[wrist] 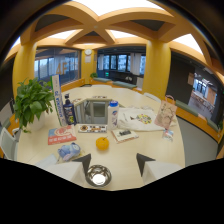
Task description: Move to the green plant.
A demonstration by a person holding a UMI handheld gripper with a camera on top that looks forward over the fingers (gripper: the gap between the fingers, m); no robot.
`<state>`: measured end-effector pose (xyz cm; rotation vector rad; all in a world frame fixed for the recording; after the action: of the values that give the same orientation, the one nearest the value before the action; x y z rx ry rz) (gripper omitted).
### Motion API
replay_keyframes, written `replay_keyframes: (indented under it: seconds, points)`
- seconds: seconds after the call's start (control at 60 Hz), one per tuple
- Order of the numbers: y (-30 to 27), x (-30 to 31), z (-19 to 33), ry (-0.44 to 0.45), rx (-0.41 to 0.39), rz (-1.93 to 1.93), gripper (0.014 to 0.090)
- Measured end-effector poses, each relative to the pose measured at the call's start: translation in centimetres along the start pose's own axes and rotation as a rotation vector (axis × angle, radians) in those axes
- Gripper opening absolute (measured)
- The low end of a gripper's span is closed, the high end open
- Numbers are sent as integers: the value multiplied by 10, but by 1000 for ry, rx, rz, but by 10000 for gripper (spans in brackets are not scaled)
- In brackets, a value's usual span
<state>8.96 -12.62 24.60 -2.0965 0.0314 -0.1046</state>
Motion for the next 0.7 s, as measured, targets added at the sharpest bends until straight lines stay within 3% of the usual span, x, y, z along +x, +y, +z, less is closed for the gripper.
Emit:
replay_keyframes:
  seconds: [0.333, 0.7]
  points:
    - [0, -45, -41, 10, -4, 5, 858]
    - [-13, -207, -68, -71, 43, -16, 859]
